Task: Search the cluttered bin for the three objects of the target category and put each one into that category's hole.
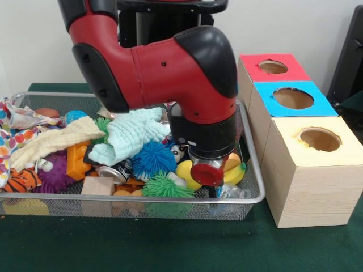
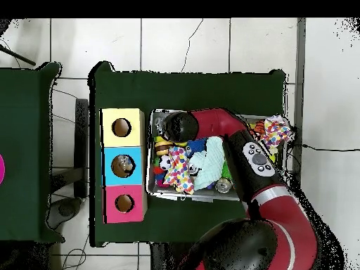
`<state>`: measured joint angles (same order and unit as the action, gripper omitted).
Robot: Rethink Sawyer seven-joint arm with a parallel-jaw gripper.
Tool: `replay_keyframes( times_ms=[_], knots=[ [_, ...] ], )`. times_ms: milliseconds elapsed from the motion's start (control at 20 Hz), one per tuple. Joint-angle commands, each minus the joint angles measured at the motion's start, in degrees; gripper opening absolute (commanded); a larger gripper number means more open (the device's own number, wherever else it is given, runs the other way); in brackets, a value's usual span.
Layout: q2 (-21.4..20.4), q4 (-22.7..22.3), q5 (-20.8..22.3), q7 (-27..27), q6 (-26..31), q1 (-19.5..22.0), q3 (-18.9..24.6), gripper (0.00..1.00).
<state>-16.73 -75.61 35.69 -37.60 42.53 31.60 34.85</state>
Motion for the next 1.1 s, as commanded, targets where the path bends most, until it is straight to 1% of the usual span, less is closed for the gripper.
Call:
replay_keyframes(
  times_ms=[50, 150, 550, 800, 1100],
  knots=[
    [-0.9, -0.5, 0.4, -12.6, -3.8, -3.8, -4.2, 1.00],
    [-0.7, -0.5, 0.0, -12.7, -4.5, -4.3, -4.5, 1.00],
    [0.4, 0.9, -1.7, -11.1, -4.3, -5.2, -4.6, 1.00],
    [1.3, 1.3, -1.9, -12.0, -5.5, -6.0, -5.1, 1.00],
    [1.9, 1.5, -3.0, -11.7, -6.0, -6.2, -5.1, 1.00]
  ],
)
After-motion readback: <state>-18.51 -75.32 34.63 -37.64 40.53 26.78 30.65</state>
